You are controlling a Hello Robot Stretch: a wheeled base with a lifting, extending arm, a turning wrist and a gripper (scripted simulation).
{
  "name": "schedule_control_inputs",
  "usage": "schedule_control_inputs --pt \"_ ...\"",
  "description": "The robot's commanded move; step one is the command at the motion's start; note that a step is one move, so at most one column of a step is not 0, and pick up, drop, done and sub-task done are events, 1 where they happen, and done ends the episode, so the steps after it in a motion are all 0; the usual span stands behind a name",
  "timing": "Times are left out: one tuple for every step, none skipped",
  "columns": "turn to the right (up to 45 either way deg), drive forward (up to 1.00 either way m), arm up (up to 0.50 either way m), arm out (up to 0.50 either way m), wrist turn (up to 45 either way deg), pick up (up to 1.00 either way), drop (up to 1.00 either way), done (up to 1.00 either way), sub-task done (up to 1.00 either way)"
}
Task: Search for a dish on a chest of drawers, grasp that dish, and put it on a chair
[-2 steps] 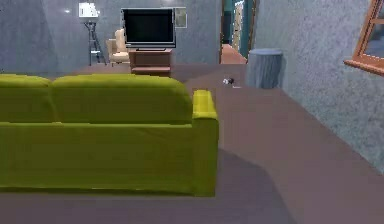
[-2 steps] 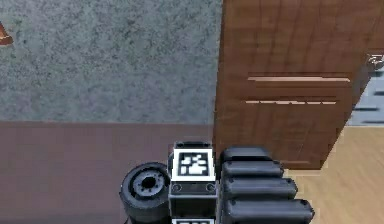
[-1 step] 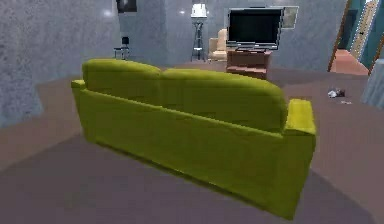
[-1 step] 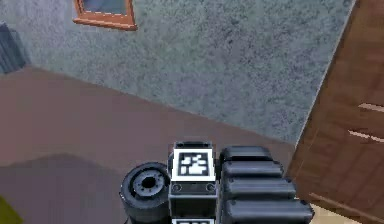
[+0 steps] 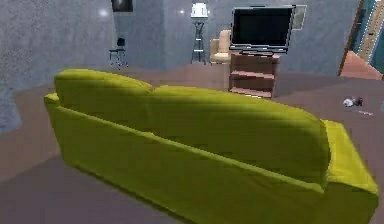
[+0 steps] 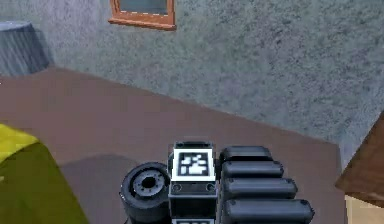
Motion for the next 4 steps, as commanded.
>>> schedule_control_inputs --pt "-45.0 0.0 0.0 0.0 0.0 0.0 0.0 0.0 0.0" --pt "-3.0 0.0 0.0 0.0 0.0 0.0 0.0 0.0 0.0" --pt "-6.0 0.0 0.0 0.0 0.0 0.0 0.0 0.0 0.0" --pt "0.0 1.0 0.0 0.0 0.0 0.0 0.0 0.0 0.0"
